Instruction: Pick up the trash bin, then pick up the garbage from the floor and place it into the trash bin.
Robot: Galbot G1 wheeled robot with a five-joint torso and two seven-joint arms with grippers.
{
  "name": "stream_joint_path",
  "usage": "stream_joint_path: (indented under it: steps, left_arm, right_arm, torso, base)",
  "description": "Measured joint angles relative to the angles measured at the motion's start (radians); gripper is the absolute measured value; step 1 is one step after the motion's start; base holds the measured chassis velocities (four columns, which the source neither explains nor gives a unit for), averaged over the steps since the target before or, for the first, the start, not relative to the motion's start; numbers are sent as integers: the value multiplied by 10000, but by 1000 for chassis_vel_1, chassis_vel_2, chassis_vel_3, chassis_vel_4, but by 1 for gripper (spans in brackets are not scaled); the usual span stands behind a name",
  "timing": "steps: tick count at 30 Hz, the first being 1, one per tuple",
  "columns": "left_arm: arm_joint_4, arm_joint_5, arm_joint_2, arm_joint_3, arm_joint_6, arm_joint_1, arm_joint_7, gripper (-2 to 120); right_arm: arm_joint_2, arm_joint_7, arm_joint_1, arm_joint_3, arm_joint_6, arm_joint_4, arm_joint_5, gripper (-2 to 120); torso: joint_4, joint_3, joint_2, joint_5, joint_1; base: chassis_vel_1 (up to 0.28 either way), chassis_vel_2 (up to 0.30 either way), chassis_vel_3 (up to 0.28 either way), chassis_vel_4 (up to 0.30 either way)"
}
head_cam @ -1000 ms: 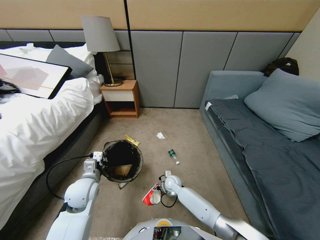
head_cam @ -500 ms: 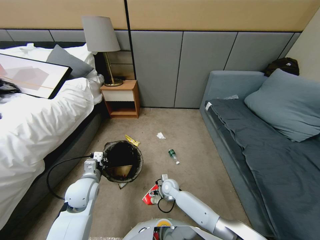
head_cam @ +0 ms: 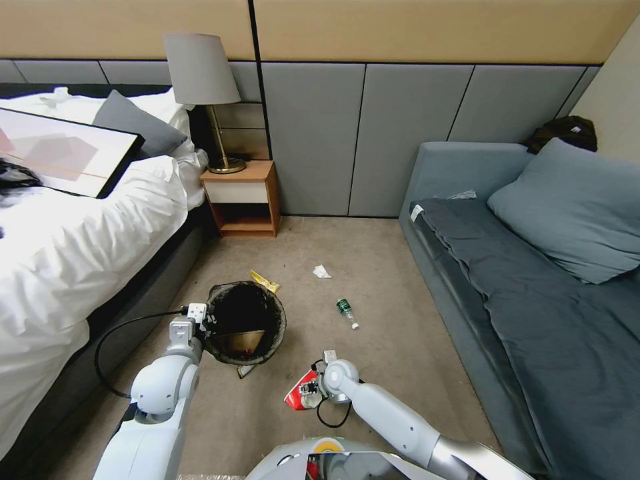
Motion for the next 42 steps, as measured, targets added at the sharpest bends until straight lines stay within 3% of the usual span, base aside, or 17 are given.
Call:
stream_joint_path:
  steps: [25, 28, 31, 36, 42]
  left_arm:
    - [6, 48, -31, 4, 0, -20, 11, 1]
    - [6, 52, -31, -3, 0, -28, 12, 1]
    - [38, 53, -25, -10, 0, -92, 16, 1]
    - [64, 54, -25, -8, 0, -132, 21, 1]
    - [133, 54, -16, -8, 0, -153, 35, 1]
  right_arm:
    - [-106, -36, -4, -49, 29, 82, -35, 93]
    - [-228, 93, -14, -100, 41, 267, 78, 86]
    - [-415, 318, 58, -188, 51, 609, 425, 70]
    - [-412, 462, 156, -293, 50, 772, 642, 59]
    - [-263, 554, 379, -511, 45, 751, 763, 33]
  torso:
    - [3, 4, -3, 8, 1]
    - [3, 6, -6, 5, 4]
    - [-2, 7, -7, 2, 5]
    - [0, 6, -7, 2, 5]
    - [0, 4, -6, 2, 3]
  base:
    - [0, 0, 0, 0]
    - [0, 0, 0, 0]
    - [0, 0, 0, 0]
    - [0, 0, 0, 0]
    - [0, 0, 0, 0]
